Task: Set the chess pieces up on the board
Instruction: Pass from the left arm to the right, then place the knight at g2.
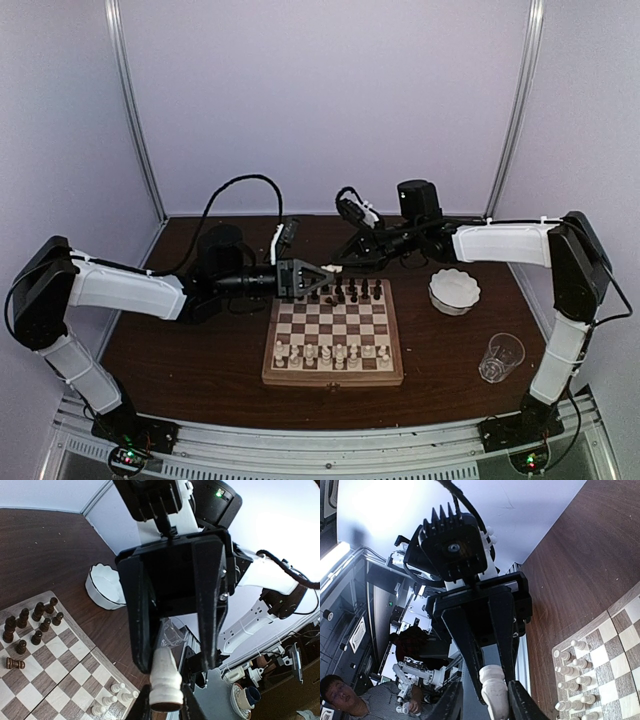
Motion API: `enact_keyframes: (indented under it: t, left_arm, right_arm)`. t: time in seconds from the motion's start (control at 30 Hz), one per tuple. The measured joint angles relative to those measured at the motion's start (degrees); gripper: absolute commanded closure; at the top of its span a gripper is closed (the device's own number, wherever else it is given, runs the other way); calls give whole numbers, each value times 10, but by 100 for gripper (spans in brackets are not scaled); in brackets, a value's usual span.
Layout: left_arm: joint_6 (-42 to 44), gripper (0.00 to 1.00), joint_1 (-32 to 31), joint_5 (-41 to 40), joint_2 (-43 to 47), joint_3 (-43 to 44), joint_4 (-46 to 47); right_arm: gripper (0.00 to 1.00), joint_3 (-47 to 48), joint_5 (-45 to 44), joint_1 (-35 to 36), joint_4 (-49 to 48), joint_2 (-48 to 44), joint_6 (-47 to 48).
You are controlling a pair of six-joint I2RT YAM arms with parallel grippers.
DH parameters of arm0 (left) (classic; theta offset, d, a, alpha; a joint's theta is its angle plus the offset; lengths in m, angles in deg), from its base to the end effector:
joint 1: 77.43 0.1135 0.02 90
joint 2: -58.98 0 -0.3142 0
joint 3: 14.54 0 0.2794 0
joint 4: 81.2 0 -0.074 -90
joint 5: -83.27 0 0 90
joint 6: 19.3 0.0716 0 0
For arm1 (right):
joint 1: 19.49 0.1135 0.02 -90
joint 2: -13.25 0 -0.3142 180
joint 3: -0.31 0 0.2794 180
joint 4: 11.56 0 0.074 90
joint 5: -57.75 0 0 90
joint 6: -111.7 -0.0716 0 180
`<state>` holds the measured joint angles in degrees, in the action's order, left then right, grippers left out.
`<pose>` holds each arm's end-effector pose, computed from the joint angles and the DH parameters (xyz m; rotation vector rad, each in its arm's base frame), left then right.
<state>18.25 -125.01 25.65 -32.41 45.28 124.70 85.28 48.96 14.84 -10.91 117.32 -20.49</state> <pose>0.2412 -0.3208 0.2680 0.4255 1.9520 -1.7012 0.3237 0.3068 0.2981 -1.0312 2.0098 2.1447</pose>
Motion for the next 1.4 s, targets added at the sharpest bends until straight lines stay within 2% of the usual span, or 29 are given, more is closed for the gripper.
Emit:
enact_keyframes:
  t: [0.2,0.3,0.37,0.53,0.6,0.63,0.67,0.7,0.83,0.9,1.07,1.2,1.4]
  left_arm:
    - [5,88,0,-4,1,-2,7]
    - [11,86,0,-9,5,-4,6]
    - [15,81,0,-12,7,-5,6]
    - [34,55,0,-28,10,-6,-11]
    - [44,48,0,-45,16,-6,-40]
    - [52,33,0,-51,20,-6,-56]
    - [61,9,0,-58,26,-6,-75]
    - [73,3,0,-64,33,-6,-92]
    - [121,2,0,-89,80,-5,-191]
    - [152,2,0,-108,112,0,-248]
    - [217,2,0,-195,177,25,-374]
    - [238,2,5,-292,194,36,-446]
    - [236,2,13,-368,195,33,-497]
  right_arm:
    - [75,-2,0,0,5,0,-2]
    - [84,-4,0,1,5,0,-1]
    - [91,-6,-1,1,8,0,-2]
    - [95,-7,-1,2,12,0,7]
    - [96,-6,-2,2,23,0,22]
    - [96,-5,-3,2,36,0,36]
    - [96,0,-4,0,60,0,60]
    - [96,6,-7,-2,88,0,87]
    - [96,89,-65,-10,313,-6,287]
    - [95,120,-140,-11,434,-36,415]
    - [95,122,-274,18,568,-108,578]
    - [95,103,-377,85,656,-139,689]
    - [95,16,-497,175,706,-141,768]
